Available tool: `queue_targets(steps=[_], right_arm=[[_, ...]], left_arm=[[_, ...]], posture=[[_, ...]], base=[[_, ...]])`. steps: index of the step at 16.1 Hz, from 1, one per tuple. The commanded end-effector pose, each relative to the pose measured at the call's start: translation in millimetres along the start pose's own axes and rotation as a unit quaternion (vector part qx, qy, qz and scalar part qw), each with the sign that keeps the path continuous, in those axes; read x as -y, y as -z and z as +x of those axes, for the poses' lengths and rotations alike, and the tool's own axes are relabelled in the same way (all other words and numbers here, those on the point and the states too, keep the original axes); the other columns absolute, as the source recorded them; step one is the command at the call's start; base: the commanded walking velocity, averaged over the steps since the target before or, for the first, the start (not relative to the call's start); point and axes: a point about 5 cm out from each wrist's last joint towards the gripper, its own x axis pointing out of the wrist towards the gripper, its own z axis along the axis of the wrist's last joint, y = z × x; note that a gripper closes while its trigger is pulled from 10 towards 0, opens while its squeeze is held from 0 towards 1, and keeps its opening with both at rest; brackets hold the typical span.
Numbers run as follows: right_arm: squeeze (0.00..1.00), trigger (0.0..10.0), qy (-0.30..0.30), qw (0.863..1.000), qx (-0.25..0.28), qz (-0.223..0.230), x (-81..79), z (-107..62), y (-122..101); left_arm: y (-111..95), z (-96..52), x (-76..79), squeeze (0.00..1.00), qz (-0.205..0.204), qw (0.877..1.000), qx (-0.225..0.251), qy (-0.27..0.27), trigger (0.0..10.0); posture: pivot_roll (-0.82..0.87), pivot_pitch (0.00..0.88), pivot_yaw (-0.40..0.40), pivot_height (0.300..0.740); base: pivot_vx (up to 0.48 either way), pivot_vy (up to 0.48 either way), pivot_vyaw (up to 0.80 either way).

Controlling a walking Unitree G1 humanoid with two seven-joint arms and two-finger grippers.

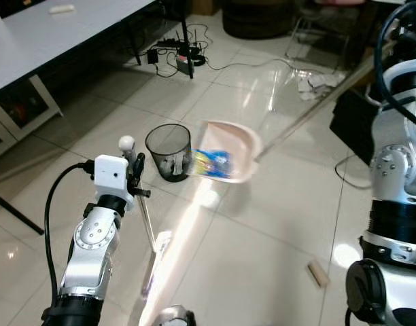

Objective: Sweep floor

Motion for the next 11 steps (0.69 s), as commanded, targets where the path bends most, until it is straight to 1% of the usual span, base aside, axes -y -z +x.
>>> queue_targets(steps=[1,3,5,7,11], right_arm=[[0.00,10.0,-0.019,0.999,0.020,0.028,-13.6,3.4,-8.3],[0.00,10.0,-0.020,0.999,0.018,0.028,-13.7,3.6,-7.9],[0.00,10.0,-0.025,0.999,0.014,0.017,-15.2,4.1,-6.8],[0.00,10.0,-0.025,0.999,0.014,0.019,-17.1,4.9,-6.3],[0.00,10.0,-0.017,0.999,0.019,0.027,-16.0,6.4,-7.5]], left_arm=[[-7.3,2.4,-5.2,0.00,0.012,1.000,0.011,-0.011,10.0],[-7.8,2.7,-4.3,0.00,0.012,1.000,0.012,-0.012,10.0],[-7.3,2.3,-4.5,0.00,0.012,1.000,0.011,-0.012,10.0],[-7.7,1.9,-5.2,0.00,0.012,1.000,0.011,-0.012,10.0],[-7.7,1.8,-5.3,0.00,0.014,1.000,0.009,-0.010,10.0]], posture=[[0.01,0.048,0.052,0.740],[0.01,0.048,0.051,0.740],[0.02,0.046,0.049,0.740],[0.02,0.046,0.049,0.740],[0.03,0.047,0.053,0.740]], base=[[0.409,0.000,0.00],[0.409,0.000,0.00],[0.411,0.000,0.00],[0.409,0.000,0.45],[0.409,0.000,0.51]])
